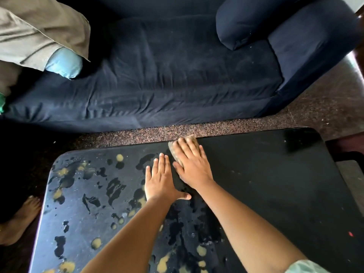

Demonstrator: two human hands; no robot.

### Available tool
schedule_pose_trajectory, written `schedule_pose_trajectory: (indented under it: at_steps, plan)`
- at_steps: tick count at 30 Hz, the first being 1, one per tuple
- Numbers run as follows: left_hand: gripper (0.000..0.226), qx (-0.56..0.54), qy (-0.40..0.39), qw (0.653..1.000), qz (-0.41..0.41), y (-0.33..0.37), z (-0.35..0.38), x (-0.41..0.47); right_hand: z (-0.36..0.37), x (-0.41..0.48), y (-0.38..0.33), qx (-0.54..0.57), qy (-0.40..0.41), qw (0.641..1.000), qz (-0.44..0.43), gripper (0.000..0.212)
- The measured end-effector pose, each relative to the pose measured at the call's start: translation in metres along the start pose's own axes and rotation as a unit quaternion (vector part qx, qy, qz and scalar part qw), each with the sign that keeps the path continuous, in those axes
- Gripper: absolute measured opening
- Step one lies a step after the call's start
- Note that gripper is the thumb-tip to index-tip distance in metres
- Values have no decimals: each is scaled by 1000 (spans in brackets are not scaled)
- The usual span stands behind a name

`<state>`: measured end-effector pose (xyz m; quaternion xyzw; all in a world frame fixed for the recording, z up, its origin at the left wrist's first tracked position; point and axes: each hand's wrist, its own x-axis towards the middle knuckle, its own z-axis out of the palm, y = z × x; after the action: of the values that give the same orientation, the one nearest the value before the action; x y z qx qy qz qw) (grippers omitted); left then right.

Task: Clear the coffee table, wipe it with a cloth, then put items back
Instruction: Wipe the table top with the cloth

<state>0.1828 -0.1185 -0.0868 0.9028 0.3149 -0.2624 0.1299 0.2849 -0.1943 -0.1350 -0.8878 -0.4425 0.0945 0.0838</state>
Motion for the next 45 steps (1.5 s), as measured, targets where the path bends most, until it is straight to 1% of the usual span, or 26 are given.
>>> schedule_pose_trajectory:
  at_steps: [2,3,4,6,8,9,11,14,15,16,17,19,21,23,26,27,28,31,32,34,37,39,40,43,44,45]
  plan:
    - [141,25,-2,999,24,-10,-6,1,-4,-9,24,-35,-33,991,-122,63]
    - [139,36,-2,999,31,-15,-9,2,-5,-12,35,-49,-38,989,-136,63]
    - [139,42,0,999,31,-19,-11,2,-4,-14,41,-54,-26,992,-107,62]
    - [139,41,0,999,22,-28,-13,3,-4,-11,33,-29,13,998,49,61]
    - [141,34,-12,999,19,-34,-11,3,2,1,3,15,25,982,185,61]
    - [141,32,-15,999,19,-35,-9,4,4,6,-13,30,31,978,205,62]
    - [142,26,-16,999,22,-35,-7,4,6,8,-32,29,42,988,148,61]
    - [142,15,-16,999,30,-36,-5,5,5,-15,-11,-22,1,999,-38,61]
    - [142,11,-18,999,31,-36,-4,4,4,-24,2,-42,-9,997,-71,61]
    - [143,9,-19,999,31,-37,-5,4,4,-31,13,-57,-7,996,-62,61]
    - [143,7,-19,999,30,-37,-5,4,3,-35,20,-57,3,998,-11,61]
    - [143,5,-19,999,31,-37,-4,5,3,-32,11,-24,29,987,157,61]
    - [144,5,-20,999,31,-37,-3,5,7,-25,-15,7,62,970,237,62]
    - [144,6,-20,999,32,-37,-4,5,12,-30,-29,14,63,985,161,62]
    - [144,9,-19,999,39,-39,-2,5,9,-55,0,-47,5,997,-62,62]
    - [144,9,-21,999,39,-40,-2,5,8,-59,13,-66,-4,995,-80,61]
    - [144,10,-23,999,41,-40,-3,4,6,-62,21,-72,-1,996,-46,61]
    - [142,15,-31,998,44,-39,-5,7,6,-57,8,-26,31,982,182,60]
    - [142,18,-31,998,47,-39,-6,7,9,-56,-3,-16,44,977,210,60]
    - [140,31,-27,998,55,-43,-7,6,15,-59,-19,-2,51,984,172,60]
    - [136,43,-33,996,74,-53,-11,8,15,-82,-6,-40,16,999,-12,61]
    - [132,53,-41,995,80,-55,-16,9,11,-93,13,-79,-6,995,-67,61]
    - [131,57,-45,994,82,-55,-17,9,10,-97,16,-77,-6,997,-31,62]
    - [131,62,-40,994,79,-54,-14,8,15,-100,-10,-10,35,976,216,60]
    - [132,61,-38,994,78,-54,-13,8,19,-99,-24,5,54,965,255,60]
    - [132,60,-36,995,78,-53,-12,8,22,-100,-34,15,63,965,252,61]
